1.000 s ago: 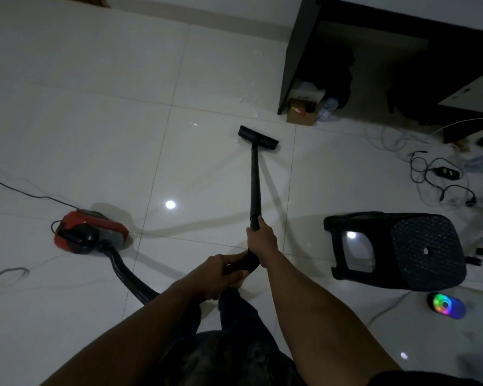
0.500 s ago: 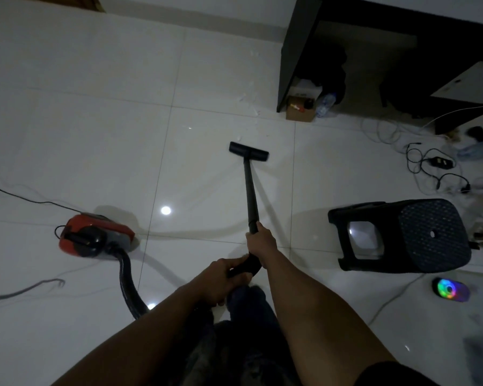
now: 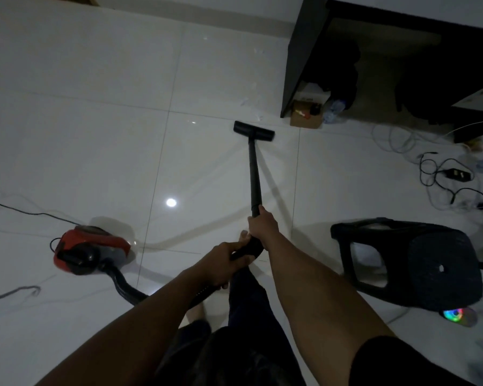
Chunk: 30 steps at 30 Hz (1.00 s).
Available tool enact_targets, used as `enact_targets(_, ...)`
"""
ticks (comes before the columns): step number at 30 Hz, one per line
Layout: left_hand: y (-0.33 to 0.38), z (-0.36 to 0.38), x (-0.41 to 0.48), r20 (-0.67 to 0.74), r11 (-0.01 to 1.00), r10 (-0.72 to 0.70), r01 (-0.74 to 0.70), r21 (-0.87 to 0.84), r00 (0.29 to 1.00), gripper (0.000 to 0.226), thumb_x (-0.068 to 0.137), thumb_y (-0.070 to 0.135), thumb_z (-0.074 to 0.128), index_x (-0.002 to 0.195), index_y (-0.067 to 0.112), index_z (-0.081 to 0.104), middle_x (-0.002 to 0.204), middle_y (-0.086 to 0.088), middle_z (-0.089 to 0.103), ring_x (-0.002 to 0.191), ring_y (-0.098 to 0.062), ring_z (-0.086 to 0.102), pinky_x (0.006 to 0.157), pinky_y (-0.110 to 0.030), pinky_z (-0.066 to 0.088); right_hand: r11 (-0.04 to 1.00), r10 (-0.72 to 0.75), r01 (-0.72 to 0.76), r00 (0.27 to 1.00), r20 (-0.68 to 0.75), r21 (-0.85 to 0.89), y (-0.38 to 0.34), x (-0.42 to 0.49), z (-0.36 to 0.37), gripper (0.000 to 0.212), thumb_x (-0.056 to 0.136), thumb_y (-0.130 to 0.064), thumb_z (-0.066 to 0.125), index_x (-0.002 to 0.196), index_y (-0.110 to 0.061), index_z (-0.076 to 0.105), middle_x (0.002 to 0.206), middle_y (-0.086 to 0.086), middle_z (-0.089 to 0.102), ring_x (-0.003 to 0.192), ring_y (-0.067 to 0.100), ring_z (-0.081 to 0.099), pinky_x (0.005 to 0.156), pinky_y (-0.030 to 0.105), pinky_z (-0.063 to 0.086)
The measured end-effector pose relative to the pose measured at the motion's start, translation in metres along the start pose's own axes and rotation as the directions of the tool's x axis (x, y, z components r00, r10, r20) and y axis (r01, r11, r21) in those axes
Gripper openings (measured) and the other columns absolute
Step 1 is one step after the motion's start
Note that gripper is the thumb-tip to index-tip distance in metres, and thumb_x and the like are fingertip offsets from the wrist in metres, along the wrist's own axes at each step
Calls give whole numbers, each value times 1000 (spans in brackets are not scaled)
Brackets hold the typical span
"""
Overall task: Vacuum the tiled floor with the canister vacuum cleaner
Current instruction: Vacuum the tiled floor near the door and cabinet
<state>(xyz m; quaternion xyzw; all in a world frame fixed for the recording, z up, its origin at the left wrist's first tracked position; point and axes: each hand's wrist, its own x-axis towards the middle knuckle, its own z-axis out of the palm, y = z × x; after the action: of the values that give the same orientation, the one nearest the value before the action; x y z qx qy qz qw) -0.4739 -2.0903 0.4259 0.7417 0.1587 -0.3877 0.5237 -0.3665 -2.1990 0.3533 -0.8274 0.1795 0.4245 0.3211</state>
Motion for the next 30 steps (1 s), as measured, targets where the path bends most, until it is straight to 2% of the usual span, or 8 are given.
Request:
enact_targets(7, 47, -49, 60, -64, 1000, -14, 14, 2, 998, 54, 101, 37, 52, 151, 33, 33, 75, 11, 58, 39, 0, 55, 44, -12, 43, 1000, -11, 11, 1000, 28, -5, -69, 61, -36, 65, 101, -24, 48, 159, -26, 19, 143, 10, 51, 118, 28, 56, 85, 30, 47)
enact_targets(10, 58, -69, 77, -88, 998, -26, 21, -56, 996, 50, 98, 41, 55, 145, 42, 38, 82, 4, 66, 50, -10, 62, 53, -29, 55, 1000, 19, -19, 999, 31, 6, -97, 76, -46, 64, 102, -24, 47, 159, -27, 18, 142, 10, 51, 117, 28, 57, 79, 29, 45)
enact_targets(12, 62, -81, 86, -91, 998, -21, 16, -56, 996, 53, 97, 44, 57, 147, 39, 41, 91, 3, 71, 58, -7, 64, 66, -38, 59, 999, 39, -40, 999, 33, 15, -111, 83, -50, 65, 102, -24, 47, 159, -28, 18, 142, 10, 51, 117, 28, 57, 82, 31, 47)
enact_targets(14, 70, -98, 96, -116, 999, -15, 9, -44, 993, 52, 99, 39, 56, 147, 37, 39, 81, 5, 69, 50, 2, 59, 57, -26, 54, 998, 54, -55, 998, 24, 21, -132, 93, -53, 64, 102, -24, 46, 159, -29, 17, 140, 11, 52, 115, 29, 58, 81, 31, 47)
enact_targets(17, 86, -131, 110, -121, 999, 2, -7, -40, 993, 51, 100, 34, 54, 149, 29, 38, 72, -3, 65, 41, 1, 56, 48, -14, 46, 996, 82, -83, 996, 17, 39, -169, 108, -58, 64, 102, -23, 46, 159, -31, 16, 138, 13, 53, 113, 30, 59, 75, 32, 45)
enact_targets(21, 98, -175, 133, -101, 999, 6, -10, -44, 995, 53, 99, 37, 56, 148, 22, 43, 89, -20, 69, 42, -5, 58, 47, -19, 49, 993, 102, -103, 995, 9, 57, -211, 127, -66, 64, 103, -22, 45, 159, -31, 16, 138, 13, 53, 113, 30, 58, 78, 33, 48)
enact_targets(26, 117, -226, 169, -98, 998, 21, -26, -53, 995, 56, 98, 40, 56, 151, 31, 37, 77, 4, 64, 45, 3, 56, 52, -12, 44, 992, 110, -109, 994, -11, 70, -265, 160, -79, 64, 102, -22, 45, 159, -30, 16, 138, 11, 53, 111, 29, 58, 77, 34, 49)
enact_targets(30, 136, -253, 195, -83, 997, 37, -42, -61, 996, 55, 97, 38, 58, 149, 32, 39, 95, 1, 72, 61, -2, 56, 66, -17, 47, 993, 104, -103, 994, -13, 66, -294, 183, -90, 65, 101, -21, 44, 159, -28, 16, 140, 11, 52, 114, 30, 58, 84, 35, 52)
